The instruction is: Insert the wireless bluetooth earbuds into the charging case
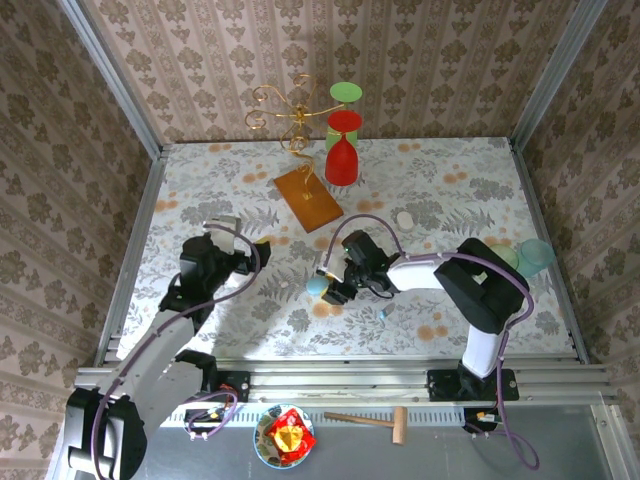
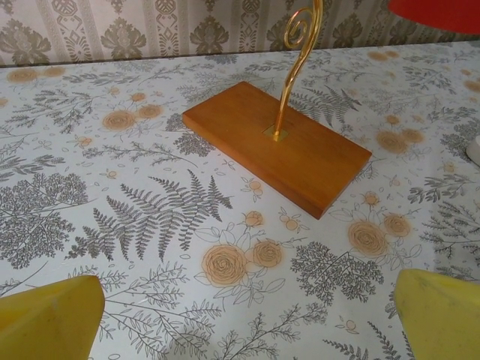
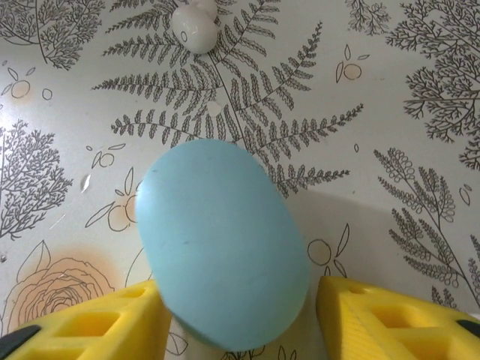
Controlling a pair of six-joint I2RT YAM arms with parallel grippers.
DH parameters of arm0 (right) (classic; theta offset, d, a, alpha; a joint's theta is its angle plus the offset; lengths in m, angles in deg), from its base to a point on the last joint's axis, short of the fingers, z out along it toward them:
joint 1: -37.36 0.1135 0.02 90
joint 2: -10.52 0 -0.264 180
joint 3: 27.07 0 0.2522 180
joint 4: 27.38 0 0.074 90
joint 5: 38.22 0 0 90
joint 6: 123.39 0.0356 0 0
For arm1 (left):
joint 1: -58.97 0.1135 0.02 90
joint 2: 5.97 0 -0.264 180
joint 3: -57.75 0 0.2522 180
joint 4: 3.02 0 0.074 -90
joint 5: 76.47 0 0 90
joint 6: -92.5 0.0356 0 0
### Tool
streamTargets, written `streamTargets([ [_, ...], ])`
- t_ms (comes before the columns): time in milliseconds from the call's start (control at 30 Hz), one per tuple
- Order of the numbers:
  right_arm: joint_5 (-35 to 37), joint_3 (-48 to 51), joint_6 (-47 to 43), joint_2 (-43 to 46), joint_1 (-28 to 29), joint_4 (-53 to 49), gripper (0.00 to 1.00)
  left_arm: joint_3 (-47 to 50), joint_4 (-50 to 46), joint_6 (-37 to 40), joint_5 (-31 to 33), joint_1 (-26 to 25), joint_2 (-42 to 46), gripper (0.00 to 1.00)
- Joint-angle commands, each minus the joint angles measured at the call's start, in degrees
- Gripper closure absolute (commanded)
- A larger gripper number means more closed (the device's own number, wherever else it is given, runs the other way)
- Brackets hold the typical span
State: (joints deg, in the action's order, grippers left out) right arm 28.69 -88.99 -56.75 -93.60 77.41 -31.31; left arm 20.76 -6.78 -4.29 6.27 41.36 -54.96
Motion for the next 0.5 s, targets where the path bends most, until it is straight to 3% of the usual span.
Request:
streamTargets([
  [0,-3.52,-1.36,-1.68,-2.45,0.3,-5.02,0.5,0.63,1.6,1.27,0.93,-0.24,1.07,0.0],
  [167,-5.47,-1.04,-2.13,-0.95,0.37,-6.5,0.62,0.67,2.16,1.75,0.79,-0.22,-0.06,0.0],
  [467,-4.02,0.88,-1.11,2.49,0.11,-4.96,0.62,1.37,5.79,1.42,-0.24,-0.37,-2.38,0.0],
])
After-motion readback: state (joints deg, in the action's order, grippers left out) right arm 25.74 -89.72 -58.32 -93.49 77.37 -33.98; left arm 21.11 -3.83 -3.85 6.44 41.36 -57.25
